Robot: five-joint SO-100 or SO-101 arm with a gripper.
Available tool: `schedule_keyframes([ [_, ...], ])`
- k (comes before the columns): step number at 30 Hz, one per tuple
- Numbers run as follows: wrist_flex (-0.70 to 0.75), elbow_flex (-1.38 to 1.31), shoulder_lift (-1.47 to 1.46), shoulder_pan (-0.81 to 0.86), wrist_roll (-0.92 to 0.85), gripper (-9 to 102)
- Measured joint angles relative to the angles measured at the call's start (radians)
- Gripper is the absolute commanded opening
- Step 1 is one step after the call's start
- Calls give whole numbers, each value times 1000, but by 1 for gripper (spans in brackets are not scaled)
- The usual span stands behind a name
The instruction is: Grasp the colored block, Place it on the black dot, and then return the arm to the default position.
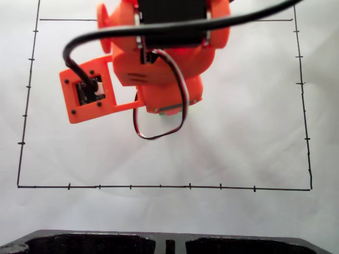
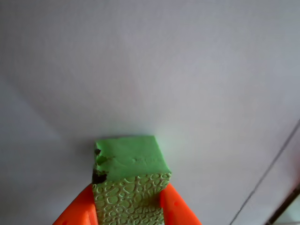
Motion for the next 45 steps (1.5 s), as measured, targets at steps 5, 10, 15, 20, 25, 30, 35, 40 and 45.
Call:
schedule_keyframes([
  [5,17,2,-3,0,-2,27],
  [10,44,2,-3,6,-20,42],
  [15,78,12,43,23,-38,47],
  [20,110,57,175,25,-77,48],
  [25,133,129,379,35,-132,47],
  [30,146,213,627,98,-210,41],
  [35,135,342,908,186,-325,29],
  [40,83,522,1166,249,-377,13],
  [45,69,653,1351,259,-357,0],
])
